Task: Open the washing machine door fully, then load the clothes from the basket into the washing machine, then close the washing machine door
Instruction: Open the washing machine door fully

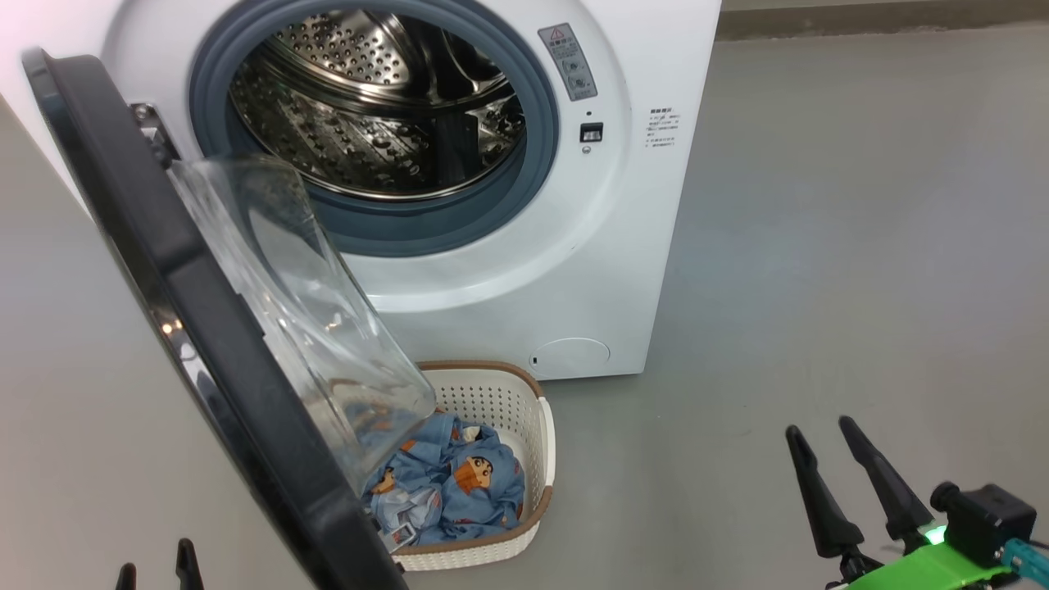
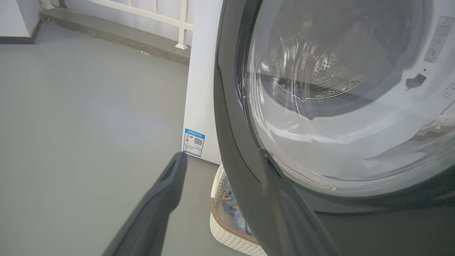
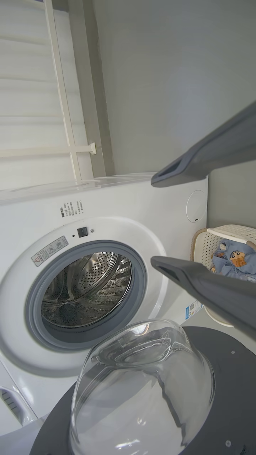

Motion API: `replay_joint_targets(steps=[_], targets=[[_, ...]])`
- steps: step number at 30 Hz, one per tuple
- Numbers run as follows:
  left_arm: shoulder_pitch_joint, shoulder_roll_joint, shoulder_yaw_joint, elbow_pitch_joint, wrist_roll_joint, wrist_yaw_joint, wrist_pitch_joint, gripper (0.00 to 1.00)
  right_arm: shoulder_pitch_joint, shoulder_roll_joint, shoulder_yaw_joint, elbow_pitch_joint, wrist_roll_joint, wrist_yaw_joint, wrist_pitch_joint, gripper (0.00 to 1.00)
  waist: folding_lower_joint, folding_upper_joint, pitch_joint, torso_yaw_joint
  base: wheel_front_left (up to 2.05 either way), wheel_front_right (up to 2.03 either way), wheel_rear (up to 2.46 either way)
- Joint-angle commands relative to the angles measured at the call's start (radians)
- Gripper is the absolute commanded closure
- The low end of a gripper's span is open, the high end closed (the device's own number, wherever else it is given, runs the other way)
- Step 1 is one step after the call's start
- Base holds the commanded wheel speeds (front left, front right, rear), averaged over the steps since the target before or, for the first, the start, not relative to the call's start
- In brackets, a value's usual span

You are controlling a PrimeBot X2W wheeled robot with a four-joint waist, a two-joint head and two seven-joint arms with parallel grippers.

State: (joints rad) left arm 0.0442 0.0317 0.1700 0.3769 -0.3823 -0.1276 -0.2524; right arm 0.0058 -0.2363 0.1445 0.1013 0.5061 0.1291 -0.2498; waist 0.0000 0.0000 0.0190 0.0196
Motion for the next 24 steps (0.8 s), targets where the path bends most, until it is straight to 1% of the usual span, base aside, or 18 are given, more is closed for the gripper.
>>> replay_joint_targets(steps=[1,9,14,16,24], targets=[[-0.007,0.019,0.034,-0.022,0.003,-0.003,-0.009,0.0,0.011,0.009,-0.011,-0.019,-0.041,0.002,-0.012,0.0,0.0,0.0,-0.007,-0.001,0.0,0.0,0.0],[0.006,0.018,0.035,-0.025,0.005,-0.003,-0.009,0.0,0.062,0.047,-0.076,0.018,-0.172,0.002,-0.012,0.0,0.0,0.0,-0.02,0.0,0.0,0.0,0.0],[0.013,0.018,0.038,-0.025,0.002,-0.003,-0.009,0.0,0.084,0.075,-0.152,0.031,-0.267,0.002,-0.012,0.0,0.0,0.0,-0.029,0.004,0.0,0.0,0.0],[0.016,0.018,0.037,-0.025,0.001,-0.003,-0.009,0.0,0.088,0.081,-0.175,0.037,-0.288,0.002,-0.012,0.0,0.0,0.0,-0.031,0.005,0.0,0.0,0.0],[0.019,0.018,0.037,-0.023,0.001,-0.003,-0.009,0.0,0.086,0.092,-0.213,0.051,-0.314,0.002,-0.012,0.0,0.0,0.0,-0.032,0.008,0.0,0.0,0.0]])
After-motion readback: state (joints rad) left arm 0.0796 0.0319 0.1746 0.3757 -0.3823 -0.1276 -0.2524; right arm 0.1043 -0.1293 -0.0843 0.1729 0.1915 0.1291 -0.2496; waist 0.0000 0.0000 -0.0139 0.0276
